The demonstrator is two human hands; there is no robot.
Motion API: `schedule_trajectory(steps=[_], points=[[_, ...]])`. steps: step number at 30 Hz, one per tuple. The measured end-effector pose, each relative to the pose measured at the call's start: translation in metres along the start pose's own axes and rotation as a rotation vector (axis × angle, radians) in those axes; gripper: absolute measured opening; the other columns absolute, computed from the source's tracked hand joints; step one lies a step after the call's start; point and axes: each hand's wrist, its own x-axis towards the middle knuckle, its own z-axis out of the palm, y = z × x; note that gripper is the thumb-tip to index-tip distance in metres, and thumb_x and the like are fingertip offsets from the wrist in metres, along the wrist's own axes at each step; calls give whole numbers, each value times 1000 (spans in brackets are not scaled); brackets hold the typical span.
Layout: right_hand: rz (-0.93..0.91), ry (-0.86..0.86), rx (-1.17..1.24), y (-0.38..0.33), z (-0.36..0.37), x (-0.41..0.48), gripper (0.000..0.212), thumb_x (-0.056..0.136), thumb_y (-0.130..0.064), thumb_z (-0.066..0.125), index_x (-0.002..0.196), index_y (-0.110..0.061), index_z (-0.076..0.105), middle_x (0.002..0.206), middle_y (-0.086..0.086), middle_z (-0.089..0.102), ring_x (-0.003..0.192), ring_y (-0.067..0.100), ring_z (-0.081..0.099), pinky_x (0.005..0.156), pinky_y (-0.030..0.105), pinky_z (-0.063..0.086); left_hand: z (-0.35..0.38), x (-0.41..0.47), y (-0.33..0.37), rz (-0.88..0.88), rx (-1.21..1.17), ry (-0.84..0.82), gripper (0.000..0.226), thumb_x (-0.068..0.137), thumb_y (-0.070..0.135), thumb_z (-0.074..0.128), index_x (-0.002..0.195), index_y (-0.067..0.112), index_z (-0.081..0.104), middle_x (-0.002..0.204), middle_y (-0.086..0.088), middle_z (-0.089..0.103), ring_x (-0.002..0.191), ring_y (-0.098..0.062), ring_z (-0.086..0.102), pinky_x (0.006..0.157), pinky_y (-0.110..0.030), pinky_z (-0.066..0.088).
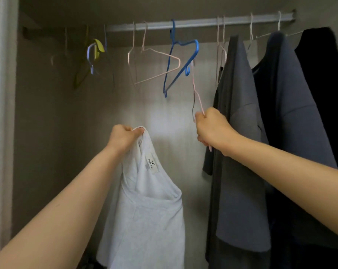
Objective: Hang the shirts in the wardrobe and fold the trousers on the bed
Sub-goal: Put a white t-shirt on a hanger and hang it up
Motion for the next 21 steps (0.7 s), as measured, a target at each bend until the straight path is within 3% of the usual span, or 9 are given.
schedule_trajectory(steps=[3, 7, 12, 15, 17, 19, 21], points=[[40, -101, 156, 14, 7, -22, 33, 102, -24, 32, 76, -11, 46, 65, 12, 47, 51, 22, 49, 53, 34, 44, 3, -3, -4, 9, 105, 15, 53, 89, 24, 70, 53, 21, 31, 42, 10, 21, 50, -15, 19, 44, -28, 17], [90, -173, 315, 27, -2, -46, 31, 103, -28, 40, 88, -5, 55, 56, 2, 44, 38, 11, 46, 50, 30, 52, 5, -7, -9, -6, 257, 29, 58, 87, 31, 71, 48, 15, 32, 32, 7, 24, 47, -18, 25, 44, -30, 22], [76, -197, 348, 34, -25, -67, 32, 102, -25, 47, 81, -3, 59, 42, -3, 38, 36, 11, 44, 53, 42, 59, 2, -4, -16, -10, 391, 59, 54, 87, 32, 72, 48, 13, 39, 47, -1, 34, 55, -24, 35, 42, -24, 28], [25, -222, 362, 33, -35, -75, 31, 102, -22, 46, 79, -3, 57, 45, -1, 33, 34, 10, 40, 56, 46, 60, -5, 0, -23, -52, 459, 53, 46, 88, 33, 73, 53, 11, 51, 58, -8, 51, 68, -30, 49, 57, -27, 36], [-6, -217, 351, 32, -39, -81, 31, 102, -21, 46, 79, -3, 58, 45, -1, 32, 34, 9, 38, 56, 46, 60, -11, 2, -31, -101, 496, 46, 34, 88, 36, 73, 69, 8, 65, 76, -14, 61, 81, -31, 59, 70, -28, 40], [-23, -189, 348, 33, -40, -84, 32, 102, -21, 46, 78, -4, 57, 46, 1, 32, 34, 10, 39, 56, 48, 59, -17, 2, -41, -132, 526, 44, 29, 88, 37, 73, 77, 10, 70, 86, -18, 65, 86, -33, 61, 73, -31, 41], [-30, -178, 346, 34, -40, -85, 33, 102, -21, 46, 77, -4, 58, 46, 1, 33, 34, 10, 42, 56, 49, 59, -19, 0, -50, -148, 557, 42, 30, 88, 38, 72, 72, 13, 67, 92, -22, 69, 85, -33, 61, 72, -31, 41]])
